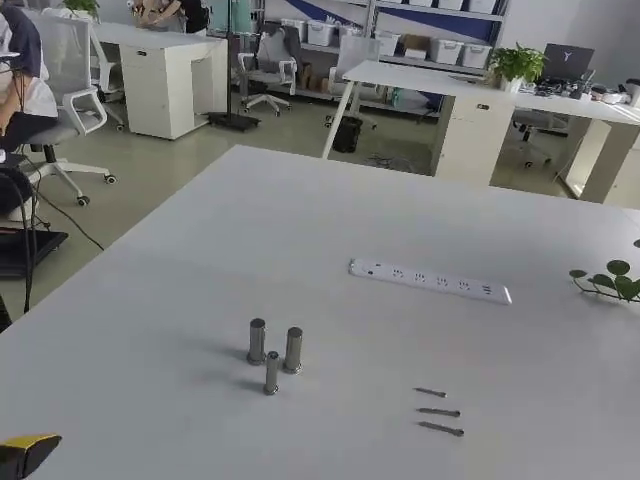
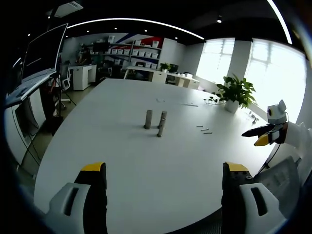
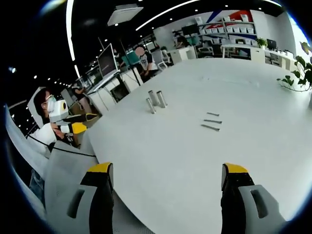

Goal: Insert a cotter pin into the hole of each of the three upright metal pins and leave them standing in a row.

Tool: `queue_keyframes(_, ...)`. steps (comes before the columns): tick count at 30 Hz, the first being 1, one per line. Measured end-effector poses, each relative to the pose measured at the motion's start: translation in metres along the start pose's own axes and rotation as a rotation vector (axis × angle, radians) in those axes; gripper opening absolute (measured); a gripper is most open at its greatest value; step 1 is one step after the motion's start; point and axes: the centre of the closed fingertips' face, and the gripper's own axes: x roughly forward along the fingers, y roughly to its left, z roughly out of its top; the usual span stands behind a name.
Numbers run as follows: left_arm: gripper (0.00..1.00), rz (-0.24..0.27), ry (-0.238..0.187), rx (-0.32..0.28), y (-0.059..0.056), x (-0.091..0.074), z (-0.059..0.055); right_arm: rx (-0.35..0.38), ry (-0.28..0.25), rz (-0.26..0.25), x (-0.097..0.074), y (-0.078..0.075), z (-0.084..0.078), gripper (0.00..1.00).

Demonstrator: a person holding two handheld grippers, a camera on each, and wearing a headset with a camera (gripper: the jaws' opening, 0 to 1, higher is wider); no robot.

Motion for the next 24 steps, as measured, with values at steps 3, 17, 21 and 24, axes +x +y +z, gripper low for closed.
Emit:
queue_keyframes(3, 0.99, -0.009, 0.008, 0.009, -0.003, 0.002, 0.0, 0.045, -0.037, -0.002, -0.002, 0.002, 0.007, 0.91)
queue_keyframes(17, 0.98, -0.109, 0.075, 0.019, -0.021, 0.011, -0.009, 0.059, -0.054, -0.077, -0.015, 0.008, -0.002, 0.9)
queue_keyframes(21, 0.98, -0.125, 0.087, 0.026, -0.021, 0.012, -0.011, 0.061, -0.045, -0.09, -0.016, 0.008, -0.006, 0.9)
queue_keyframes(24, 0.98, -0.127, 0.099, 0.032, -0.02, 0.012, -0.013, 0.063, -0.048, -0.098, -0.017, 0.008, -0.006, 0.9)
